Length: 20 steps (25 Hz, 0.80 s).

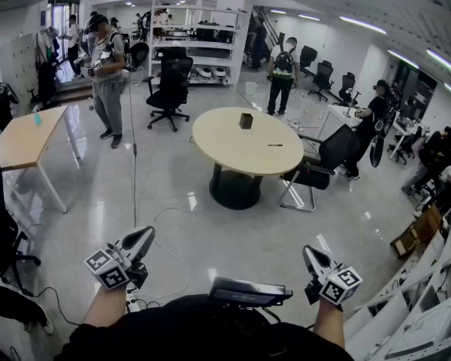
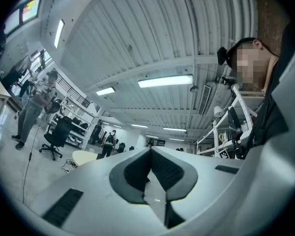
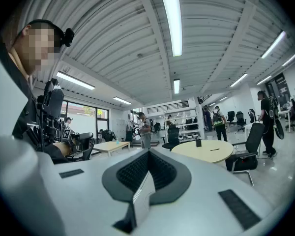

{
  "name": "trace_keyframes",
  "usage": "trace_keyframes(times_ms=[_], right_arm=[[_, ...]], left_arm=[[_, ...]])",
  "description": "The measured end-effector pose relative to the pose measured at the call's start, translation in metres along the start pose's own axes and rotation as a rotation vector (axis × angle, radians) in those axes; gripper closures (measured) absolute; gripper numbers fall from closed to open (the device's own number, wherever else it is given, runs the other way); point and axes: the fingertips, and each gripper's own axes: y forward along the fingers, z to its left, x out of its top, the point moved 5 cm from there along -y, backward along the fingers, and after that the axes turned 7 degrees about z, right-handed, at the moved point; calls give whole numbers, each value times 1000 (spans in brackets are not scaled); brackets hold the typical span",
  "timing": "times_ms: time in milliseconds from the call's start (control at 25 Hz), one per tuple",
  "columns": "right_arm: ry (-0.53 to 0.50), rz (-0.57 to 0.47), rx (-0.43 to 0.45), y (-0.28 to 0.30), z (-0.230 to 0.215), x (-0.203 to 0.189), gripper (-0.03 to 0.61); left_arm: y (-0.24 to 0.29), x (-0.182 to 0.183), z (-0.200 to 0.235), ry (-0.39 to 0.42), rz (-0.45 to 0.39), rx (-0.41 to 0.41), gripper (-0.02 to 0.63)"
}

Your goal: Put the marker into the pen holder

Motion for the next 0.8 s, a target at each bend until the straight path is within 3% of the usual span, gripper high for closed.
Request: trace_keyframes(times_ms=[800], right_arm=[[78, -27, 49, -24, -26, -3, 577]], left_arm=[[33, -12, -29, -3, 22, -17, 620]])
